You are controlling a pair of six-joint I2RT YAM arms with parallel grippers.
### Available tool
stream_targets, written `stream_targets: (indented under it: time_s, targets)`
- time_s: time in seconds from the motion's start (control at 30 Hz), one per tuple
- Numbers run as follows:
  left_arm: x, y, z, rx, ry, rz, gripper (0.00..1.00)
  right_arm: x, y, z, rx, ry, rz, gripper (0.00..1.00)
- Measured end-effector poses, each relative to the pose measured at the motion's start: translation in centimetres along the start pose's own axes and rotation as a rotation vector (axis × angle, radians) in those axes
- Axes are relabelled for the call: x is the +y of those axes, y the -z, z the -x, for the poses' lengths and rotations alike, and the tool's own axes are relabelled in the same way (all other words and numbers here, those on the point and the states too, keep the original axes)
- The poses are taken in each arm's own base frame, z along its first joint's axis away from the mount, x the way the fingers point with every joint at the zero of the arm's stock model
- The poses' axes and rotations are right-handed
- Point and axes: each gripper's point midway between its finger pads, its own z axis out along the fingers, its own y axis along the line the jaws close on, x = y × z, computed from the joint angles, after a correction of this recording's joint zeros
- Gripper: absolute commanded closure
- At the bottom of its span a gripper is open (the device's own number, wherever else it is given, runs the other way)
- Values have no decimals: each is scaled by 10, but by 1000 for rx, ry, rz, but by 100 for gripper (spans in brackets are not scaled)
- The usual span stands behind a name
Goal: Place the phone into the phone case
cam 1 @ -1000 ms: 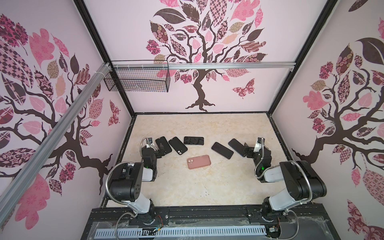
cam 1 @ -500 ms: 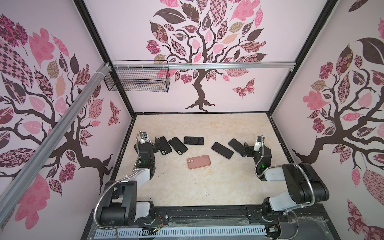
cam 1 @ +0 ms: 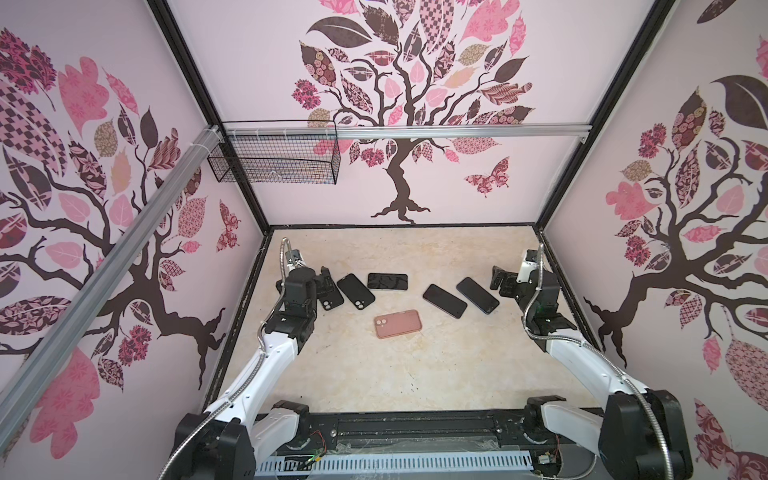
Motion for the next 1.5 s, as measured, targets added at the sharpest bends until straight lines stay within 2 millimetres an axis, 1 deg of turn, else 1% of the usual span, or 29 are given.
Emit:
stream_targets:
  time_s: [0.07,0.17,0.27,0.33,0.4,0.47,0.5,0.6,0.67,0.73,0.83,1.0,1.1,1.23,1.33,1.5]
  targets:
    - [-7,10,-3,43,44,-54,3,11,2,-14,64,0,58,0]
    - [-19,19,-6,113,87,-118,3,27,6,-36,157,9,129,0]
    - [-31,22,-16,204,98,-174,3,47,9,-48,224,34,181,0]
    - [-39,22,-29,272,97,-212,5,62,10,-45,244,52,215,0]
    - [-49,24,-48,355,94,-250,5,75,11,-38,251,64,249,0]
    - [-64,29,-69,442,71,-299,5,84,13,-33,254,69,273,0]
    - [-71,32,-77,469,57,-320,6,87,14,-33,257,70,281,0]
    - [-94,45,-96,537,16,-391,8,88,16,-41,289,70,283,0]
    - [-104,51,-105,566,3,-418,10,87,18,-48,316,70,278,0]
    - [-108,53,-109,582,0,-427,12,85,19,-53,339,71,272,0]
    - [-110,53,-119,605,7,-425,18,83,21,-58,360,72,266,0]
    - [-109,47,-147,676,15,-393,28,82,22,-61,374,72,262,0]
    - [-114,44,-167,726,-15,-380,31,82,22,-62,377,73,260,0]
    - [-123,46,-194,790,-66,-370,34,81,21,-62,377,74,255,0]
    - [-127,46,-208,820,-88,-365,39,79,20,-63,380,76,246,0]
    - [-131,42,-226,855,-97,-340,45,78,19,-65,384,78,236,0]
